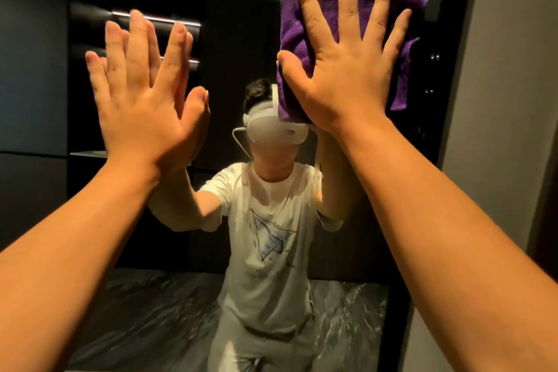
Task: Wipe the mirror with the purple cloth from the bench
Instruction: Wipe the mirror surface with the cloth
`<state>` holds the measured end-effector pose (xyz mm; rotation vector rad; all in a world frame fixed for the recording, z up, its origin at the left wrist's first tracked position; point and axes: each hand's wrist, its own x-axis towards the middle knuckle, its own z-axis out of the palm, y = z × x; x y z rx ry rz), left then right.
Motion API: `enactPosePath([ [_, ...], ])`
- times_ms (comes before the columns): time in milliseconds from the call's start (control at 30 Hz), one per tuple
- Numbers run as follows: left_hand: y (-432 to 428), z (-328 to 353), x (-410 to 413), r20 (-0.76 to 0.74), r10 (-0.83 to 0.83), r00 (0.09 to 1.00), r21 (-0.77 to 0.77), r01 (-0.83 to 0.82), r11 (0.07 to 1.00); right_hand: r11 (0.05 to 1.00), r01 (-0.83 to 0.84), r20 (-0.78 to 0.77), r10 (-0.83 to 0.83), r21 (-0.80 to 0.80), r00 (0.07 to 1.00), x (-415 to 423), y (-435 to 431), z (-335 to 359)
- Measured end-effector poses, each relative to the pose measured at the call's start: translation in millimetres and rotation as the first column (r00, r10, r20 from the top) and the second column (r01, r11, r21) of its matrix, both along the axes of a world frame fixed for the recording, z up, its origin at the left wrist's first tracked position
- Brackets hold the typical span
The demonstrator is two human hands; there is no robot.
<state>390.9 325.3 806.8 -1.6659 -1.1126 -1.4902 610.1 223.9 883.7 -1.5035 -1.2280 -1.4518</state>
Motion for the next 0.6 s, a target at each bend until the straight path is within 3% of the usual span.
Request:
enactPosePath([
  [600, 37.9, -247.6, -41.3, 0.021, 0.002, 1.000, -0.015, -0.002, 1.000, 0.994, 0.021, -0.005, -0.021, -0.104, 1.000, -6.4, -9.4, -279.6],
])
